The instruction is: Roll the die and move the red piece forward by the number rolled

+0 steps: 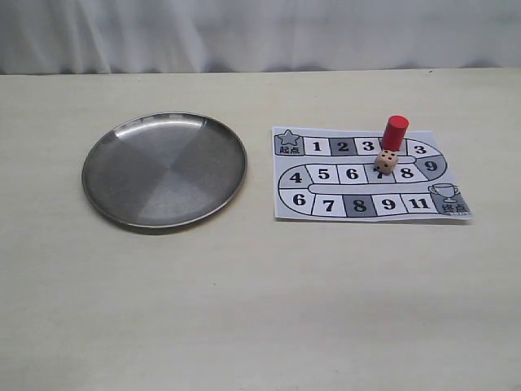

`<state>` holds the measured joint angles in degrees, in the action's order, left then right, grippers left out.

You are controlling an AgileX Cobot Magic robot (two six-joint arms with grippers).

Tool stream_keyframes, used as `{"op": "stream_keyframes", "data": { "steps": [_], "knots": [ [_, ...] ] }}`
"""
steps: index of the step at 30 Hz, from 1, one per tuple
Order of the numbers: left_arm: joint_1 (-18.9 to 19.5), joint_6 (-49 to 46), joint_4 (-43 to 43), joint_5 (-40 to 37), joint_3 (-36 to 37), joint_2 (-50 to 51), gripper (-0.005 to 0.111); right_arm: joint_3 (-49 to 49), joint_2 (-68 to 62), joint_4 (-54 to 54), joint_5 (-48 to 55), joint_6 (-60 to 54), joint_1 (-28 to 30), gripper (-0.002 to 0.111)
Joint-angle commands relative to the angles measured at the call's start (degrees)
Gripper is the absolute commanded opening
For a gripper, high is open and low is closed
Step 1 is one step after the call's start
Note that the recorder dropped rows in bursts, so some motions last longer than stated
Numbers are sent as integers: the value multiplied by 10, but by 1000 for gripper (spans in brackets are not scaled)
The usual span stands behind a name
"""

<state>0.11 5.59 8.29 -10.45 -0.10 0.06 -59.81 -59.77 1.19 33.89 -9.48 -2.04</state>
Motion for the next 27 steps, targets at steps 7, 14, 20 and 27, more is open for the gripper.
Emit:
{"op": "stream_keyframes", "data": {
  "steps": [7,14,20,27],
  "knots": [
    [-1,1,0,5,1,-1,0,346,250,126,-259,-4,-1,4],
    [-1,1,0,5,1,-1,0,529,361,146,-423,-4,-1,4],
    [-1,1,0,5,1,-1,0,598,425,128,-447,-4,-1,4],
    [-1,1,0,5,1,-1,0,598,499,128,-379,-18,-1,4]
  ]
}}
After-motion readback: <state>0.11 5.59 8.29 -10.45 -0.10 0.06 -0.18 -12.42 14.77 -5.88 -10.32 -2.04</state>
